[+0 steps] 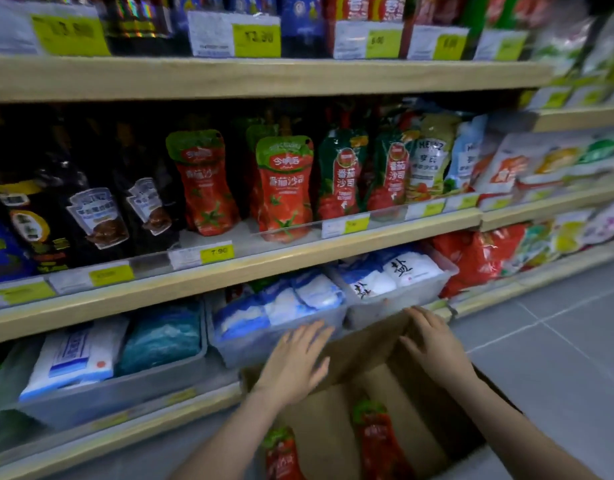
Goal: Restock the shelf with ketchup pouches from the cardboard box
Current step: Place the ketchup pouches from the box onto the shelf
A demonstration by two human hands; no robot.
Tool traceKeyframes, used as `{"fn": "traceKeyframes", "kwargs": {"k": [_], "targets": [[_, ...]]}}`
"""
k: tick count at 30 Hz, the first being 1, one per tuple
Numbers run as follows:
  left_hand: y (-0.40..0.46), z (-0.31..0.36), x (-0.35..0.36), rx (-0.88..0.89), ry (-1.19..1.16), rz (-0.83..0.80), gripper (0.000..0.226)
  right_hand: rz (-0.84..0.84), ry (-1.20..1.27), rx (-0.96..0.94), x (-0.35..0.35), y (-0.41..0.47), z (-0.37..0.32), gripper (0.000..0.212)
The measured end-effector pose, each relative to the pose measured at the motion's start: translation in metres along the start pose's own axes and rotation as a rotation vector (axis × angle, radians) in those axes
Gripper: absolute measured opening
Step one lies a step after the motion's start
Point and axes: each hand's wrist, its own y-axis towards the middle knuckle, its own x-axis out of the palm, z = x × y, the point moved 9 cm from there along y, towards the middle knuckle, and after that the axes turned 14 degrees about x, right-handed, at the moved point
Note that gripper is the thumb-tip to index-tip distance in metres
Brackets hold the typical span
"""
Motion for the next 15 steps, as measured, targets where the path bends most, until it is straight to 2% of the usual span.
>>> {"fn": "traceKeyframes", "kwargs": {"k": [4, 7, 10, 15], "targets": [[0.024, 0.039, 0.063, 0.057, -0.158, -0.125, 0.047, -0.056, -0.124, 0.175, 0.006, 0.004, 0.077, 0.063], [0.031, 0.053, 0.108, 0.035, -0.243, -0.181, 0.048, -0.147, -0.139, 0.225, 0.02, 0.004, 0.114, 0.067], [0.027, 0.062, 0.157, -0.055, -0.304, -0.329, 0.06, -0.208, -0.172, 0.196, 0.032, 0.003, 0.126, 0.069], [0.003, 0.069, 0.229, -0.2, -0.407, -0.53, 0.057, -0.206, -0.193, 0.074, 0.04, 0.005, 0.124, 0.07]]}}
